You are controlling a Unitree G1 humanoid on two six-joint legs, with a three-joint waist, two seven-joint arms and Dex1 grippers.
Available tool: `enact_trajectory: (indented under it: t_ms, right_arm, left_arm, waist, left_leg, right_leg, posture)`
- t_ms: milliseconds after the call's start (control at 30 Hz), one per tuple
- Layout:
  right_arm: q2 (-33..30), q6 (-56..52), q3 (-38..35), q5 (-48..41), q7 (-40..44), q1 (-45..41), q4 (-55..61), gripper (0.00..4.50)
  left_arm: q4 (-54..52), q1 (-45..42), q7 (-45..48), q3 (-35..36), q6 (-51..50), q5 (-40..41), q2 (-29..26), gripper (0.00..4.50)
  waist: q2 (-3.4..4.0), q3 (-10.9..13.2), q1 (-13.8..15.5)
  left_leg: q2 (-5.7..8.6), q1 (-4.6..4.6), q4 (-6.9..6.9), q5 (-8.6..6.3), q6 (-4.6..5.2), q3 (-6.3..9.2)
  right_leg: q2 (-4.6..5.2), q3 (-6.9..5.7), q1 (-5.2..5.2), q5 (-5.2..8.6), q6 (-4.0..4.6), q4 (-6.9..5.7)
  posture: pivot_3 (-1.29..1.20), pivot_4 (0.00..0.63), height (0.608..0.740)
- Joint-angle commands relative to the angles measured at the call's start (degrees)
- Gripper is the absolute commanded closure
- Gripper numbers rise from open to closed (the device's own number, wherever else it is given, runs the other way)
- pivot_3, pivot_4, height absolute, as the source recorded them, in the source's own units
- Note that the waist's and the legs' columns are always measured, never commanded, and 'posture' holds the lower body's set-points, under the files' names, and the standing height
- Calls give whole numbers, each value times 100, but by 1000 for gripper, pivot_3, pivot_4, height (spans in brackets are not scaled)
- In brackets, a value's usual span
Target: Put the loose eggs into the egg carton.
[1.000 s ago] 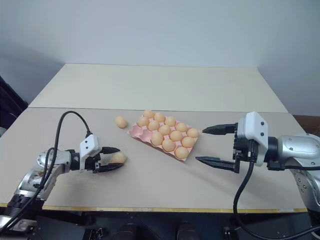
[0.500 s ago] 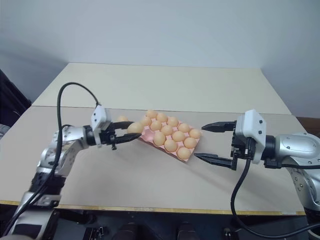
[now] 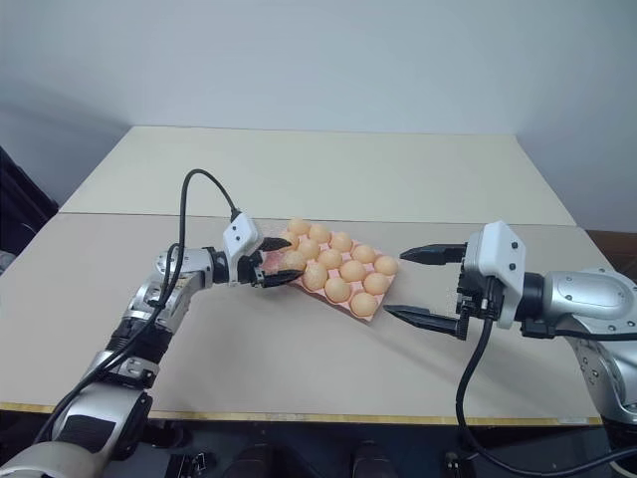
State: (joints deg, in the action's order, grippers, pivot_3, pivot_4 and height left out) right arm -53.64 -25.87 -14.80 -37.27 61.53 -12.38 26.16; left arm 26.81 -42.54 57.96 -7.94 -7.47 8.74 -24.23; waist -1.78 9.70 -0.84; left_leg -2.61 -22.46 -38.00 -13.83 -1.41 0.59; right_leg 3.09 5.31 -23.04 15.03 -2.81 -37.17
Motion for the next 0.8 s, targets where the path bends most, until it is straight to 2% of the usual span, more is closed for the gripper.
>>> enact_trajectory:
  t_ms: [33, 133, 267, 433, 567, 667, 800]
  right_arm:
    - [-28, 56, -262, -113, -51, -31, 159, 0]
    - [-25, 75, -205, -103, -16, -78, 85, 0]
    - [-29, 76, -194, -125, 40, -124, 5, 0]
    - [-114, 24, -221, -198, 285, -104, -153, 0]
    - [-251, -34, -238, -291, 622, -104, -274, 0]
    - [-303, 20, -237, -258, 744, -94, -343, 0]
    - [-316, 73, -275, -194, 805, -36, -367, 0]
  left_arm:
    - [-428, -117, 303, 316, 11, 373, -156, 14]
    - [-639, -136, 744, 538, -64, 601, -609, 14]
    - [-1014, 141, 1422, 992, -188, 987, -1555, 14]
    - [-1505, 1085, 2077, 1917, -308, 1480, -2842, 14]
    - [-2016, 1981, 2419, 2551, -525, 1999, -3257, 14]
    - [-2579, 2781, 2440, 2923, -823, 2310, -3317, 14]
    - [-2982, 3486, 2070, 3286, -913, 2272, -3297, 14]
  waist:
    - [0, 0, -5]
    - [0, 0, -44]
    - [1, 0, -110]
    - [1, 0, -178]
    - [3, 1, -142]
    - [3, 1, -99]
    - [2, 1, -96]
  left_leg:
    - [0, 0, 0, 0, 0, 0]
    - [-1, 0, 1, 0, 0, 0]
    - [-3, 3, 2, 0, 0, 0]
    - [-7, 2, 2, 0, 0, -2]
    - [-12, 4, 3, 0, 0, -6]
    - [-14, 6, 3, 0, 0, -6]
    - [-15, 4, 3, 0, -1, -7]
  right_leg:
    - [0, 0, 0, 0, 0, -1]
    - [-1, 1, -2, 0, 0, -1]
    - [-2, 2, -2, 0, 0, -3]
    - [-1, 1, -4, 1, -1, 0]
    - [0, -1, -2, 1, 0, -1]
    - [1, -9, 2, 2, -1, 1]
    - [0, -7, -3, 2, 0, 1]
  posture:
    - [0, 150, 740]
    - [0, 150, 740]
    - [0, 150, 740]
    - [0, 150, 740]
    - [0, 150, 740]
    - [0, 150, 740]
    - [0, 150, 740]
